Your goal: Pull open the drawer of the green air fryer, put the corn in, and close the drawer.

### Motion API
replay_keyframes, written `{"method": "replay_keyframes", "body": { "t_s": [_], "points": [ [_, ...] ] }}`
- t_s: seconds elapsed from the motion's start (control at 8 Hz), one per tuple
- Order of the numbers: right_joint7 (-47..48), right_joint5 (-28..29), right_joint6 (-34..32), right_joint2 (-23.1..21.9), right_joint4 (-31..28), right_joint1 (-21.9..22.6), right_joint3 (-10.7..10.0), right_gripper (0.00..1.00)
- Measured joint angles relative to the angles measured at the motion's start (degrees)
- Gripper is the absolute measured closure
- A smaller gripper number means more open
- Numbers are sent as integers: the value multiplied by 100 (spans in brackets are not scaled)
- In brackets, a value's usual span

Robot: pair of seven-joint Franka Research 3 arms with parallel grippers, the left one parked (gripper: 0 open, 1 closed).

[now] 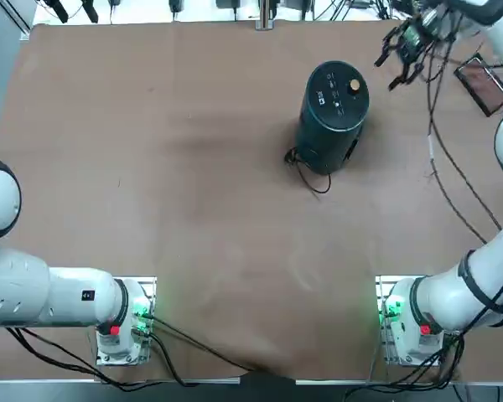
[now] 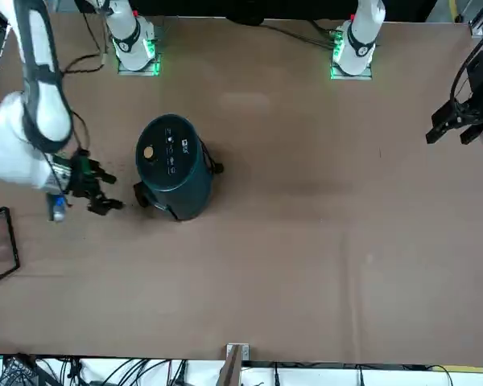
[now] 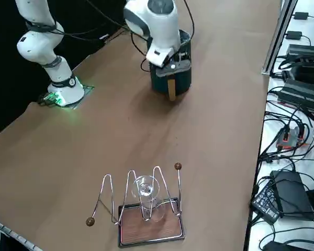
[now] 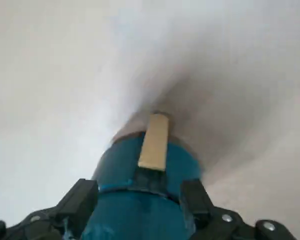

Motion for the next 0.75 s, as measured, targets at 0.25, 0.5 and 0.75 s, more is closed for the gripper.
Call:
{"method": "replay_keyframes", "body": {
  "t_s": [0.25,0.5,0.75],
  "points": [
    [-330,-382,-910,-87,698,-6,-272,0],
    [-1235,-962,-1180,-328,1043,-11,-397,0],
    [-2343,-1719,-1246,-780,1076,-10,-404,0]
  ]
}}
